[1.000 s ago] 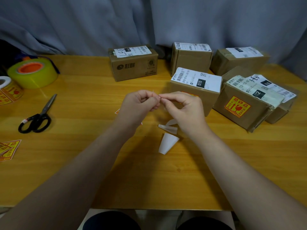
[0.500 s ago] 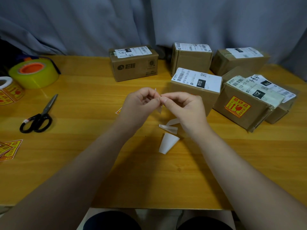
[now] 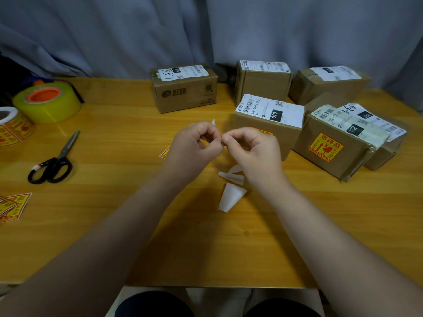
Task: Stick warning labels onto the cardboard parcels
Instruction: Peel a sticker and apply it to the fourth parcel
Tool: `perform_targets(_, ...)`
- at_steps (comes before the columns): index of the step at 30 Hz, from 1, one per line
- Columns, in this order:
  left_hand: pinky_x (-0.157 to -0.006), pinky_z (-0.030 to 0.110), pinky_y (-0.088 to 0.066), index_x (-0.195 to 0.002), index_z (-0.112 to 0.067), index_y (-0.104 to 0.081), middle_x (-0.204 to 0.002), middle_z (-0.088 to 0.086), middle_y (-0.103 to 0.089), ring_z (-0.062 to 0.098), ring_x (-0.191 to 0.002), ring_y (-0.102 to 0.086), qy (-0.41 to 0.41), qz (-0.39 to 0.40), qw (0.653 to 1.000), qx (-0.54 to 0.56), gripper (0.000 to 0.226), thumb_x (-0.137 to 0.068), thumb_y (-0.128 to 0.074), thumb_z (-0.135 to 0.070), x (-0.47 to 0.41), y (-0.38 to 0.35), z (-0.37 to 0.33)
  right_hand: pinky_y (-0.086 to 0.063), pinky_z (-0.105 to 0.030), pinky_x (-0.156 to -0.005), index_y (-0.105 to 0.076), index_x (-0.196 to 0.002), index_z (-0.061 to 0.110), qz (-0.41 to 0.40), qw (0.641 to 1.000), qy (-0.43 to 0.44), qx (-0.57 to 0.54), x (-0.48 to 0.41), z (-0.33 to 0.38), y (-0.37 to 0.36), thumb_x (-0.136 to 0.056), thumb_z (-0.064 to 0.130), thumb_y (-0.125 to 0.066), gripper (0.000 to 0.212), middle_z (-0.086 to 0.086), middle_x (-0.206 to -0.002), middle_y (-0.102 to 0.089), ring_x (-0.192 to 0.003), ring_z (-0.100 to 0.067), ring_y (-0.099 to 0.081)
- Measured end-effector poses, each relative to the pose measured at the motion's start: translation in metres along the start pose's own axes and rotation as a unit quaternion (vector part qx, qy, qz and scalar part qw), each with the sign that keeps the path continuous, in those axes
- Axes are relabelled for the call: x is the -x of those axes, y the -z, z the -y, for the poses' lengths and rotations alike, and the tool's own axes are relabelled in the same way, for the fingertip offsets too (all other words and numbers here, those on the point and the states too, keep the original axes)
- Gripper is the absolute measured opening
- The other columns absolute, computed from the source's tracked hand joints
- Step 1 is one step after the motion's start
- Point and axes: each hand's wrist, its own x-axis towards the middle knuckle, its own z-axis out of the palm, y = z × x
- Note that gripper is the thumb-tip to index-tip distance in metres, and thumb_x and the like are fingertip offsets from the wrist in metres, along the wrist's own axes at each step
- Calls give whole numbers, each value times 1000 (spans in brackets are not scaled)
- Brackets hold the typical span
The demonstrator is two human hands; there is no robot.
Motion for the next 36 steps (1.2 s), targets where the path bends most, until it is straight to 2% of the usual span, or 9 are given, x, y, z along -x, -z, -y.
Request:
perform_targets(4, -50, 11, -37, -68, -30, -53, -68, -13, -52, 1, -58, -45, 6, 4, 1000, -13, 23, -80, -61, -11, 0, 0, -4, -54, -24, -73, -72, -88, 8, -33, 994, 71, 79, 2, -2, -4, -85, 14, -65, 10, 0, -82, -70, -79, -8, -65)
perform_targets(7, -54, 10, -36, -70, -22, -57, -70, -4, -60, -2, -56, -47, 22, 8, 999, 26, 20, -80, -60, -5, -1, 2, -3, -50, -17, -72, -69, -89, 9, -15, 1000, 11, 20, -1, 2, 1, -88, 11, -62, 8, 7, -80, -66, -79, -2, -61)
perform_targets(11, -67, 35, -49, -76, -22, -61, -87, 21, -68, 32, -73, -60, 39, 20, 998, 56, 19, -86, -60, -6, -1, 5, 1, -48, -12, -71, -69, -89, 10, 3, 999, -34, -22, -4, 5, 7, -89, 11, -62, 7, 10, -79, -65, -78, 1, -60)
perform_targets(15, -60, 10, -43, -84, -19, -62, -75, -8, -62, -3, -66, -56, 34, 34, 997, 54, 4, -86, -65, -19, 0, 3, -4, -48, -12, -73, -71, -91, 8, 2, 999, -35, -6, -4, 5, 4, -87, 10, -64, 8, 7, -82, -66, -80, -1, -61)
perform_targets(17, -60, 10, -43, -83, -21, -63, -73, -11, -61, -4, -65, -56, 27, 32, 999, 31, 4, -85, -66, -20, -2, 4, -4, -48, -11, -72, -71, -92, 8, 1, 999, -35, -4, -4, 5, 4, -87, 10, -65, 9, 6, -81, -66, -78, 1, -61)
perform_targets(24, -74, 28, -52, -82, -26, -61, -83, 0, -68, 23, -83, -65, 15, 67, 998, -2, 10, -87, -63, -17, -4, 9, -7, -46, -10, -72, -71, -89, 10, 37, 998, -45, -28, -5, 6, 8, -89, 12, -62, 8, 12, -78, -66, -78, 4, -60)
perform_targets(30, -77, 51, -48, -81, -20, -58, -91, 22, -64, 43, -84, -57, 15, 94, 995, 22, 14, -91, -56, -11, -4, 11, -9, -54, -26, -83, -67, -83, 15, 91, 980, -130, -124, -9, 4, 12, -91, 11, -58, 13, 1, -80, -69, -82, -10, -66)
perform_targets(34, -67, 16, -48, -81, -13, -56, -77, 2, -64, 3, -69, -61, 35, 101, 991, 75, 16, -91, -51, -3, -5, 11, -9, -54, -33, -85, -66, -95, 0, 76, 953, -188, -223, -9, 3, 11, -93, 10, -54, 15, -19, -88, -68, -85, -23, -65)
perform_targets(36, -67, 9, -45, -82, -11, -56, -76, -2, -63, -4, -69, -59, 48, 97, 990, 89, 15, -91, -51, -2, -6, 10, -10, -53, -36, -86, -66, -98, -2, 65, 945, -203, -246, -9, 4, 11, -93, 10, -54, 18, -22, -92, -68, -86, -26, -65)
